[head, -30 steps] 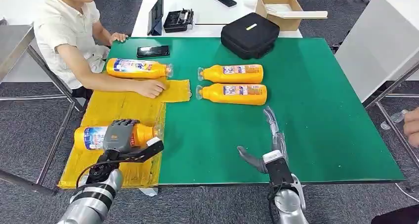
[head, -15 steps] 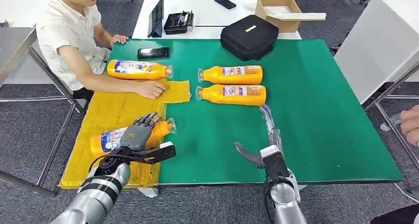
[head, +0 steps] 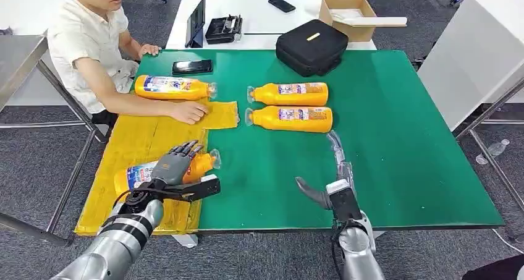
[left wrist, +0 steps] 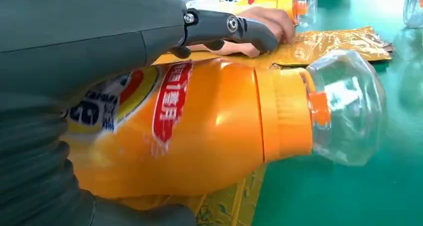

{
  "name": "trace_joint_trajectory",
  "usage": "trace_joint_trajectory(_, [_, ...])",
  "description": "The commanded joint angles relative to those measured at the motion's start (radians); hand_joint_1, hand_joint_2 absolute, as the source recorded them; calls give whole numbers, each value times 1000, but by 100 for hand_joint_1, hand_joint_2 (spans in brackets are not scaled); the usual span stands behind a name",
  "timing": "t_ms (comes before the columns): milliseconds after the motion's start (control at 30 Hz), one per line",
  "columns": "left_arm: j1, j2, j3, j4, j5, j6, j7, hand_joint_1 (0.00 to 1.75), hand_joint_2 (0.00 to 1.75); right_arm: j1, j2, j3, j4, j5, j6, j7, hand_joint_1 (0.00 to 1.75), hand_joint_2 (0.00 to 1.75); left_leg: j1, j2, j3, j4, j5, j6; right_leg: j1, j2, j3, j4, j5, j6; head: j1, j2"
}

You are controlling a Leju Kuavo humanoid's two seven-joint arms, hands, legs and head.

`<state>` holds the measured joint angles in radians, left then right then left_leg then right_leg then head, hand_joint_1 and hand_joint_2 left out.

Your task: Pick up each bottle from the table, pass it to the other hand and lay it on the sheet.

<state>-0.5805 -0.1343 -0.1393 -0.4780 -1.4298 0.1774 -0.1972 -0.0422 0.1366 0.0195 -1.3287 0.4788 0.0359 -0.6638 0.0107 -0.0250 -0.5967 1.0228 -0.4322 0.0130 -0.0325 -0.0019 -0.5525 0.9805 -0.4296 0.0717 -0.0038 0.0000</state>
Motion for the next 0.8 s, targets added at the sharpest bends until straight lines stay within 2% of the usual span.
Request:
trace_joint_trajectory(33, [41,-3,-65,28,5,67,-7,0,175,-19,5,-42,42,14,-16,-3,0,175,0,5,0,-2,1,0,1,3,-1,-2,2,-4,0,0])
trace_joint_trajectory(67, [45,-9,-69,13,8,73,-7,0,175,-13,8,-41,36,17,-16,-2,0,175,0,3,0,-1,1,0,1,1,-1,-1,1,-3,0,0])
trace_joint_trajectory(100, [53,-15,-79,-13,11,95,-21,0,175,-8,9,-39,31,22,-16,0,0,175,1,6,-3,-3,2,0,2,3,-5,-3,4,-6,0,0])
trace_joint_trajectory(167, [75,-33,-104,-90,18,95,-4,0,175,7,14,-46,14,31,-22,7,0,175,0,2,-1,-1,1,0,1,1,-1,-1,1,-3,0,0])
trace_joint_trajectory(200, [89,-38,-135,-134,2,104,-2,0,0,14,16,-53,3,33,-23,8,0,175,0,3,-2,-2,1,0,1,1,-3,-2,2,-4,0,0])
trace_joint_trajectory(300, [112,-50,-168,-206,23,90,-11,0,0,20,16,-62,-5,37,-23,13,0,175,0,0,-3,0,1,0,1,-1,-4,-1,1,-3,0,0])
trace_joint_trajectory(433, [140,-56,-253,-329,26,130,-23,0,0,20,21,-68,-17,48,-19,19,0,175,1,4,-8,0,1,1,2,1,-8,-2,1,-5,0,0])
trace_joint_trajectory(567, [161,-53,-282,-397,33,142,-24,0,0,23,24,-66,-28,53,-20,24,0,175,0,2,-11,1,1,1,1,-1,-12,0,0,-2,0,0])
trace_joint_trajectory(600, [172,-51,-295,-429,39,146,-28,0,0,28,26,-69,-35,54,-21,26,0,175,1,4,-11,1,0,0,2,0,-11,0,-1,-6,0,0])
trace_joint_trajectory(667, [197,-53,-322,-510,42,152,-30,0,0,37,29,-73,-48,58,-23,34,0,175,0,4,-14,1,1,1,1,1,-15,0,0,-2,0,0])
trace_joint_trajectory(700, [206,-50,-331,-540,44,146,-23,0,175,38,29,-72,-48,63,-22,36,0,175,0,5,-14,1,0,1,1,1,-15,0,0,-3,0,0])
trace_joint_trajectory(800, [214,-45,-340,-573,40,159,-18,0,175,40,30,-68,-49,69,-23,39,0,175,1,5,-16,2,0,1,1,1,-17,0,0,-3,0,0])
